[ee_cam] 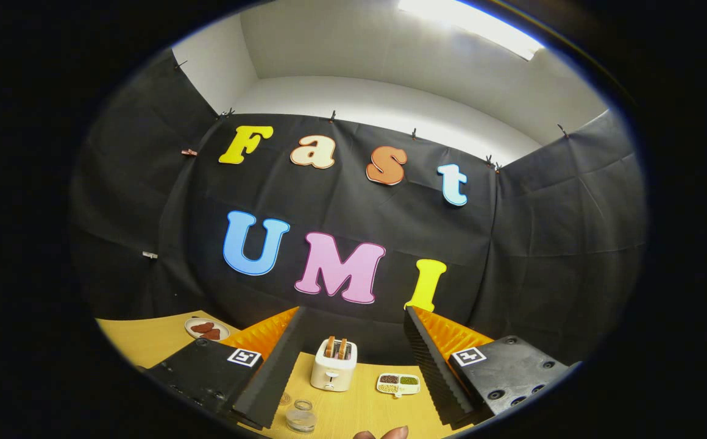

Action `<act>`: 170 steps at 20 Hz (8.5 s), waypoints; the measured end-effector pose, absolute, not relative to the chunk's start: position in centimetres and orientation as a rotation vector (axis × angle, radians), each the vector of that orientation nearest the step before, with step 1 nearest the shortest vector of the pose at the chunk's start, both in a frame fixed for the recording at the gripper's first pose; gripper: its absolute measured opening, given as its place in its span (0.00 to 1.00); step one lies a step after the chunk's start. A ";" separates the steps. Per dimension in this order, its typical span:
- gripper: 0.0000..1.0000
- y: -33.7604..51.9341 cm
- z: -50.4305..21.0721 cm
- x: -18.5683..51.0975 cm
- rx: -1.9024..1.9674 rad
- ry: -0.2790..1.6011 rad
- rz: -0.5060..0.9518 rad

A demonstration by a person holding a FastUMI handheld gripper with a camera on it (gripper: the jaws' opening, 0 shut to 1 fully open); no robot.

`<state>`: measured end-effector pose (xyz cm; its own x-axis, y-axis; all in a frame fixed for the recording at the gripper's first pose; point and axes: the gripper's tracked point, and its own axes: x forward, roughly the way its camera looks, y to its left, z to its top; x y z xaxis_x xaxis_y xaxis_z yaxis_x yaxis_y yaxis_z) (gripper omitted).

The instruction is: Take the bottle from table, then pour the juice into the cup, finally place the bottle on the coaster

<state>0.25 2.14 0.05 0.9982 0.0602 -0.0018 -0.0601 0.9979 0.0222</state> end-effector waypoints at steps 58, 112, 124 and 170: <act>0.67 11.9 -30.2 2.4 -0.248 0.244 0.086; 0.67 24.2 -33.6 2.3 -1.411 0.154 0.526; 0.67 24.4 -32.6 3.1 -1.471 0.108 0.520; 0.67 25.8 -27.0 5.2 -1.741 -0.120 0.490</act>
<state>5.23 25.79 -26.95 0.9039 0.3414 -0.2576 -0.1836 -0.2343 -0.9547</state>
